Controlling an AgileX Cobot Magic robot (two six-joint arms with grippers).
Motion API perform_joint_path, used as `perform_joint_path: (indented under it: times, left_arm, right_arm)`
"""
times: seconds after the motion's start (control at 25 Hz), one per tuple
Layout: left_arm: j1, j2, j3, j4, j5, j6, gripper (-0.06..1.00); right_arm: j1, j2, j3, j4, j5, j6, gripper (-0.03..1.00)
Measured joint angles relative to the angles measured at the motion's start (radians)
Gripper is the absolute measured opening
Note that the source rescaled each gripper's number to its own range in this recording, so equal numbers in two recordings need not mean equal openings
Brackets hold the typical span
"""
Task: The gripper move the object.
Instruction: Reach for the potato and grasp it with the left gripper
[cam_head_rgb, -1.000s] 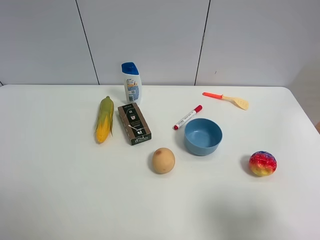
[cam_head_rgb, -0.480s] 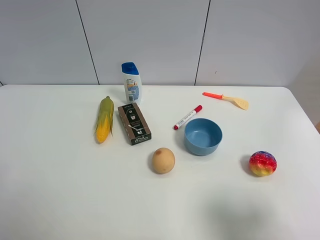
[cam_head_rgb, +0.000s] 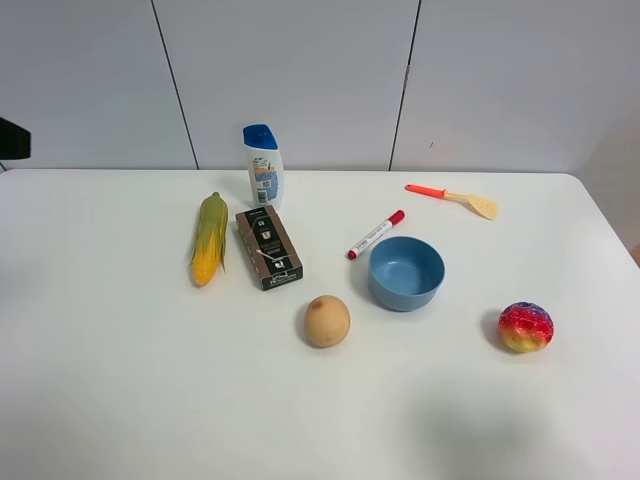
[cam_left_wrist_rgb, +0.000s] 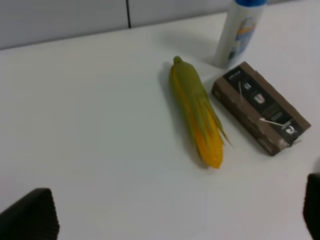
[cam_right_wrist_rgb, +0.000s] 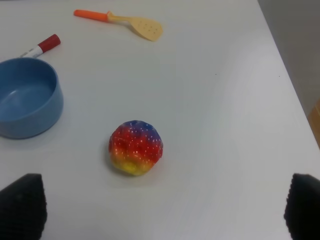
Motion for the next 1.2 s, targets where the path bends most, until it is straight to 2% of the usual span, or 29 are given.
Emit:
perform_joint_path:
  times: [0.12, 0.6, 0.72, 0.88, 1.08, 1.2]
  left_arm:
    - [-0.083, 0.122, -0.054, 0.001, -0.02, -0.005, 1.0]
    - [-0.533, 0.462, -0.27, -0.005, -0.178, -0.07, 1.0]
    - [-0.622, 0.527, -0.319, -0.004, -0.21, -0.078, 1.0]
    - [-0.733, 0.607, -0.37, 0.037, -0.254, -0.08, 1.0]
    - [-0.849, 0.705, -0.426, 0.109, -0.274, -0.08, 1.0]
    - [-0.904, 0.753, -0.453, 0.121, -0.293, -0.08, 1.0]
  right_arm:
    - [0.0, 0.0, 0.0, 0.0, 0.0, 0.0, 1.0]
    - [0.0, 0.0, 0.0, 0.0, 0.0, 0.0, 1.0]
    - [0.0, 0.0, 0.0, 0.0, 0.0, 0.0, 1.0]
    - [0.0, 0.0, 0.0, 0.0, 0.0, 0.0, 1.0]
    - [0.0, 0.0, 0.0, 0.0, 0.0, 0.0, 1.0]
    - [0.0, 0.0, 0.0, 0.0, 0.0, 0.0, 1.0]
